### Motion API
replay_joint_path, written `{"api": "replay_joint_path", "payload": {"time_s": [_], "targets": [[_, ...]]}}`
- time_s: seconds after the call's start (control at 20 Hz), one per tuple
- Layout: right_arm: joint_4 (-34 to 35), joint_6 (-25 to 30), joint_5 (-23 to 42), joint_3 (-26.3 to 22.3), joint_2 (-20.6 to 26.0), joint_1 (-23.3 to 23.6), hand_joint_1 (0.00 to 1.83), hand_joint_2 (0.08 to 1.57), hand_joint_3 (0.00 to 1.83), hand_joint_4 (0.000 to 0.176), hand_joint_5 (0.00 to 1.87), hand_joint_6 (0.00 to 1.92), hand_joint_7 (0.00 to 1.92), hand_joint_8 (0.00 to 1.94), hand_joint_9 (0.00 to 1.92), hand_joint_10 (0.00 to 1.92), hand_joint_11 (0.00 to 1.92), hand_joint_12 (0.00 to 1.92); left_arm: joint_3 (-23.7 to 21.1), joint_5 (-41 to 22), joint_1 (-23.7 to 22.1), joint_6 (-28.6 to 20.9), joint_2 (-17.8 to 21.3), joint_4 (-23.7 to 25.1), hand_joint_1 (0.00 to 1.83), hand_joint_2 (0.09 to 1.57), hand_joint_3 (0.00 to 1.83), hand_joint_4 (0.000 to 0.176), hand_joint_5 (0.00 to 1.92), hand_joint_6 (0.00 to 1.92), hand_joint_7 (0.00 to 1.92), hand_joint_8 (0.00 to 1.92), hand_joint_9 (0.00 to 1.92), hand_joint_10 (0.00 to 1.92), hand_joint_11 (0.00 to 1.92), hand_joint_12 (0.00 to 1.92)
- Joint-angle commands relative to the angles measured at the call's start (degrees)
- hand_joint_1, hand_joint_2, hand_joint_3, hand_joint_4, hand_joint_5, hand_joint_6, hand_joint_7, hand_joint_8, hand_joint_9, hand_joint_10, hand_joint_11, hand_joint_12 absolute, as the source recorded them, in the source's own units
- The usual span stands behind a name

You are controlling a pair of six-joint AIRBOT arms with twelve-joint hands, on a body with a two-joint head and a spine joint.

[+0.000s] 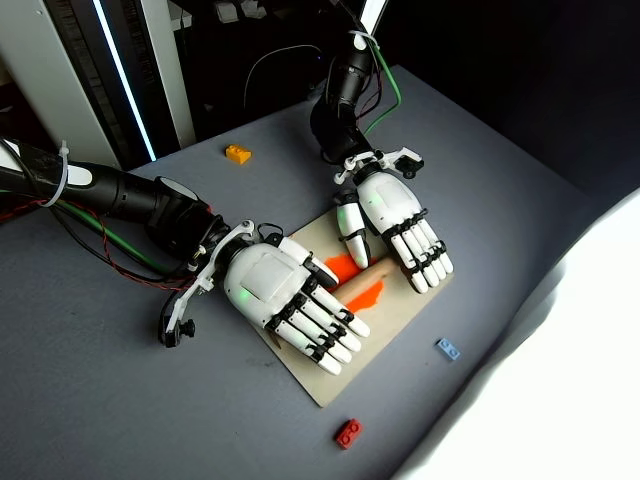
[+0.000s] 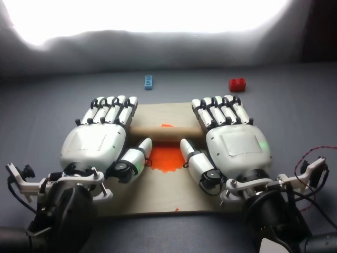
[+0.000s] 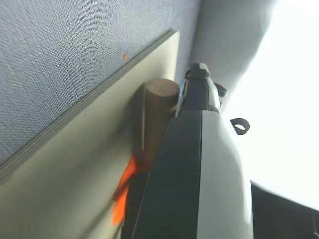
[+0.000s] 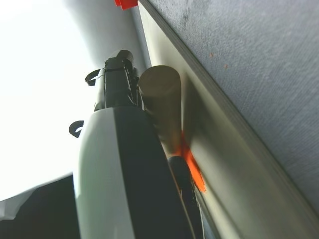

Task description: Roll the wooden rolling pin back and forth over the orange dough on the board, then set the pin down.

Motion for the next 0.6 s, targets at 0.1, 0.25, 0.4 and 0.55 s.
{"api": "replay_joint_path", "payload": {"time_s": [0.1,0.25,0.4,0.55], "targets": [[-4.41,0.6,-5.1,0.6,0.22,1.04,0.0,1.55,0.0,0.0,0.17,0.0,0.15,0.0,0.12,0.0,0.0,0.21,0.65,-5.2,-0.69,0.02,-0.02,2.86,0.0,1.54,0.01,0.0,0.0,0.0,0.0,0.0,0.0,0.0,0.0,0.0],[-4.41,0.74,-4.98,0.85,0.21,1.16,0.0,1.55,0.0,0.0,0.18,0.0,0.17,0.0,0.13,0.0,0.0,0.23,1.0,-4.78,-0.94,0.03,-0.09,2.85,0.0,1.54,0.01,0.0,0.0,0.0,0.0,0.0,0.0,0.0,0.0,0.0],[-4.4,0.96,-4.7,1.34,0.19,1.31,0.0,1.55,0.0,0.0,0.17,0.0,0.16,0.0,0.13,0.0,0.0,0.23,1.42,-4.38,-1.11,0.03,-0.29,2.85,0.0,1.54,0.01,0.0,0.0,0.0,0.0,0.0,0.0,0.0,0.0,0.0],[-4.35,1.08,-4.57,1.64,0.17,1.44,0.0,1.55,0.0,0.0,0.17,0.0,0.16,0.0,0.12,0.01,0.0,0.22,1.76,-4.02,-1.18,0.03,-0.43,2.84,0.0,1.53,0.01,0.0,0.0,0.0,0.0,0.0,0.0,0.0,0.0,0.0]]}}
